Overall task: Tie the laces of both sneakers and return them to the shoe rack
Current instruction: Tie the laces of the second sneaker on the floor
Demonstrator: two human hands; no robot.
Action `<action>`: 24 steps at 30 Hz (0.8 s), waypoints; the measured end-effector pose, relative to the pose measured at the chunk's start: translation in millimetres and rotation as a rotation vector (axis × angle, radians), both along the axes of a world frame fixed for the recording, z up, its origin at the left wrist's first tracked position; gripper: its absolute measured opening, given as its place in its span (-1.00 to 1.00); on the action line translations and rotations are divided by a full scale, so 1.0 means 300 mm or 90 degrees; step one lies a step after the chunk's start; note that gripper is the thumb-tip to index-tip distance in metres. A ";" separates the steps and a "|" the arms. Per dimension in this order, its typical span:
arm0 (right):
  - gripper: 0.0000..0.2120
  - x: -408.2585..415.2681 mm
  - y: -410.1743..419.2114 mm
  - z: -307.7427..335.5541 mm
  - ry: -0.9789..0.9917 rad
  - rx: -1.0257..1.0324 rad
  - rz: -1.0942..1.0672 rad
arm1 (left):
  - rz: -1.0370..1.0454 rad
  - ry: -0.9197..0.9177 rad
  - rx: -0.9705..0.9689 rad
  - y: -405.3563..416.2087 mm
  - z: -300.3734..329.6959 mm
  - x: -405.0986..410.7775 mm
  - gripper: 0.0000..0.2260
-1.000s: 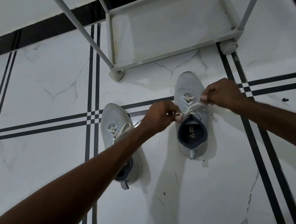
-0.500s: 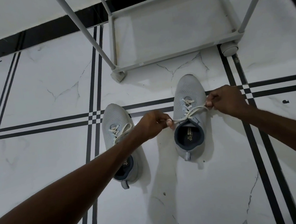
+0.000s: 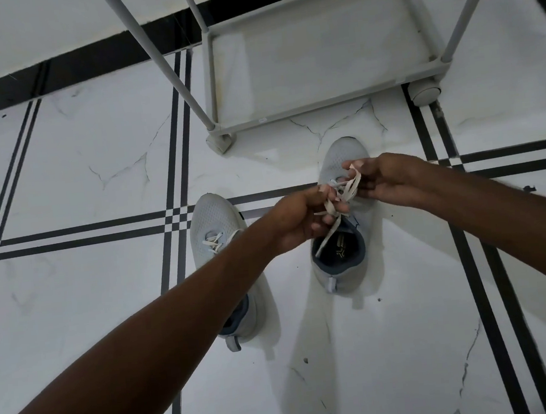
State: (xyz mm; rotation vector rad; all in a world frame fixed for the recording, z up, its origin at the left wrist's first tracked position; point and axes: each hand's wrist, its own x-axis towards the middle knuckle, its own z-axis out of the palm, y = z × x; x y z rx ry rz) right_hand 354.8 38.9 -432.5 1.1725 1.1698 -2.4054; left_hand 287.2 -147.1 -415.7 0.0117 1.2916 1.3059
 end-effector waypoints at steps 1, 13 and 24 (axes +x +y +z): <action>-0.78 -0.003 0.003 -0.002 -0.003 -0.025 -0.013 | -0.006 -0.038 0.003 -0.005 -0.010 0.002 -0.76; -0.66 -0.052 -0.023 -0.092 -0.061 0.166 0.023 | -0.072 -0.044 -0.029 -0.062 -0.065 0.001 -0.73; -0.69 -0.092 -0.072 -0.105 -0.068 0.298 0.040 | -0.078 -0.158 -0.049 -0.090 -0.082 0.000 -0.75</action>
